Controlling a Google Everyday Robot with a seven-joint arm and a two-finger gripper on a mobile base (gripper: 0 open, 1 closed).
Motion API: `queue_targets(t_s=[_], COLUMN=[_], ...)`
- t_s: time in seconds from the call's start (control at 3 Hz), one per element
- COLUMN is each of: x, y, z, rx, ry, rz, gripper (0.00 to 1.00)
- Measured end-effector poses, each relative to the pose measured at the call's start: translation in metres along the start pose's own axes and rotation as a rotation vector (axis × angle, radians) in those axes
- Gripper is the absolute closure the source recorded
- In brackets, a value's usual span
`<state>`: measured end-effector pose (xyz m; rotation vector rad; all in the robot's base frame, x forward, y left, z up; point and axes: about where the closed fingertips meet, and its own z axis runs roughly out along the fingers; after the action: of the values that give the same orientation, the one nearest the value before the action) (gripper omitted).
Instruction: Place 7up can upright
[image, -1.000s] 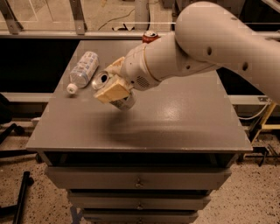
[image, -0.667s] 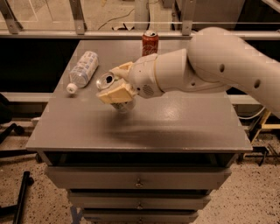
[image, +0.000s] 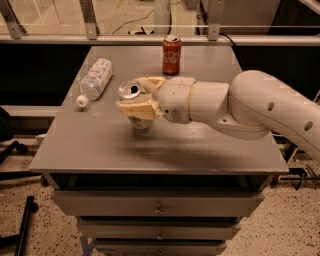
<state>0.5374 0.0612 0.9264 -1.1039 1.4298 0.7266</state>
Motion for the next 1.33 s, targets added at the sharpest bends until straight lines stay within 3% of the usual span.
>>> queue_targets(t_s=[0.33,1.33], x=[0.009,0.03], y=[-0.001,-0.002], z=[-0.003,-0.004], rx=[0.036,0.051], ry=[-0.086,-0.139], rz=[0.055,0.148], gripper=[1.0,1.0])
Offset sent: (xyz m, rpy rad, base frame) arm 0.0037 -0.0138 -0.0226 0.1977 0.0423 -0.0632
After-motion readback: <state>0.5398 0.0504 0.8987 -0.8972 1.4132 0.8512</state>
